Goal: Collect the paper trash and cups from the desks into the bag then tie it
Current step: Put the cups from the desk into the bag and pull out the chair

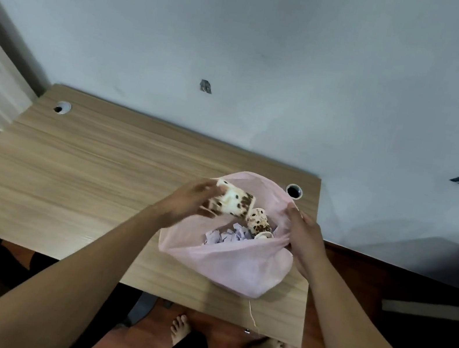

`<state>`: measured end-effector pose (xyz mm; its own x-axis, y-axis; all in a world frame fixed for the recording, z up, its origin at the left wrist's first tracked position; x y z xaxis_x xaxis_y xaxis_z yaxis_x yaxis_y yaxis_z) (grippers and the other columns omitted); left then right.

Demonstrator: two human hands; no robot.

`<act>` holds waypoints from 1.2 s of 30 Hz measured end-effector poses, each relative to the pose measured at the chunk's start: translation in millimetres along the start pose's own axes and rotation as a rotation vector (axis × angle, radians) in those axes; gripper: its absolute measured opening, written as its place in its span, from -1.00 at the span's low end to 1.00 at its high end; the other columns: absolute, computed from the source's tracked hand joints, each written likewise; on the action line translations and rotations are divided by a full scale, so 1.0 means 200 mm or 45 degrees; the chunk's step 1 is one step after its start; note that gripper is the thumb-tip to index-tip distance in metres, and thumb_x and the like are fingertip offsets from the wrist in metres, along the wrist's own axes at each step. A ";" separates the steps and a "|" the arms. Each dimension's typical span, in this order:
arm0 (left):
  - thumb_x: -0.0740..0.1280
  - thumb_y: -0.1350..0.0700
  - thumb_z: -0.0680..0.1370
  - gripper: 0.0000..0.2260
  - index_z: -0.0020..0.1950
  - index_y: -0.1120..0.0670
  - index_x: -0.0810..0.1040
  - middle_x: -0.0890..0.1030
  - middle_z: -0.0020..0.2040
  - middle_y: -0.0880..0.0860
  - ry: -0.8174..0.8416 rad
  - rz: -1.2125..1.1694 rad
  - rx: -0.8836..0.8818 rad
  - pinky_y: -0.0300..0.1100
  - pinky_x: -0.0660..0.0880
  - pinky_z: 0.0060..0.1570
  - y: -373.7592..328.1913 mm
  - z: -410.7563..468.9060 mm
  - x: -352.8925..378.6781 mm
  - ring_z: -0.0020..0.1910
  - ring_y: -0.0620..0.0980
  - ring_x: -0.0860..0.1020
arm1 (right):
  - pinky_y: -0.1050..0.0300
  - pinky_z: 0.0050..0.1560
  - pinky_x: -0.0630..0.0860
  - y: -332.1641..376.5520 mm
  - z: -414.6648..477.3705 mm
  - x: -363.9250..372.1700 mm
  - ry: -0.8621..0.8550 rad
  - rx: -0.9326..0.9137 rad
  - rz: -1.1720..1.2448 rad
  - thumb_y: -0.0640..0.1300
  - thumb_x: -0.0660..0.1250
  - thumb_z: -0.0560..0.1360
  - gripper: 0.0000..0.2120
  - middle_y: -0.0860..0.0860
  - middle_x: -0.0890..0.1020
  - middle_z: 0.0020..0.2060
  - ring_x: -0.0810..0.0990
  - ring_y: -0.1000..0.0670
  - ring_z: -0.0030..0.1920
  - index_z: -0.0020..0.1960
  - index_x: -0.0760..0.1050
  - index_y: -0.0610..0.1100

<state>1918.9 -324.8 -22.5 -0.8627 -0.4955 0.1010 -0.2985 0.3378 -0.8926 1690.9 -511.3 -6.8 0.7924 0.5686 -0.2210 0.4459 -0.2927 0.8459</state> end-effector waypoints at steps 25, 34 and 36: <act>0.25 0.13 0.66 -0.75 0.00 0.16 0.73 0.73 -0.24 0.06 -0.627 0.357 0.110 -0.18 0.45 -0.37 -0.12 0.27 -0.01 -0.39 0.01 0.61 | -0.21 0.38 0.62 -0.10 -0.13 -0.14 0.008 0.013 0.109 0.33 0.38 0.52 -0.67 0.06 0.83 0.03 0.78 -0.09 0.17 0.09 0.78 0.18; 0.39 -0.36 0.45 -0.38 0.43 -0.09 0.64 0.62 0.47 0.12 -0.332 0.771 -0.525 0.15 0.50 0.49 0.63 0.61 -0.38 0.44 0.22 0.58 | -0.22 0.37 0.63 -0.16 -0.14 -0.12 -0.030 0.079 0.149 0.16 0.37 0.67 -0.69 -0.01 0.83 0.00 0.80 -0.07 0.11 0.11 0.78 -0.03; 0.37 -0.20 0.61 -0.52 0.47 -0.01 0.61 0.60 0.45 0.13 -0.286 0.971 -0.601 0.10 0.41 0.54 0.52 0.43 -0.22 0.49 0.24 0.51 | -0.24 0.39 0.62 -0.17 -0.15 -0.12 -0.039 0.088 0.160 0.13 0.37 0.69 -0.70 -0.01 0.83 0.01 0.80 -0.07 0.12 0.11 0.77 -0.04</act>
<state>1961.1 -337.7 -157.6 -0.8095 -0.1321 -0.5721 0.1397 0.9030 -0.4062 1643.0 -491.9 -15.9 0.8556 0.5007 -0.1313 0.3693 -0.4127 0.8327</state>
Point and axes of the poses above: each hand's wrist, its own z-axis towards the middle knuckle, its own x-axis out of the palm, y = z × x, the point moved 3 cm from there along z, towards the middle knuckle
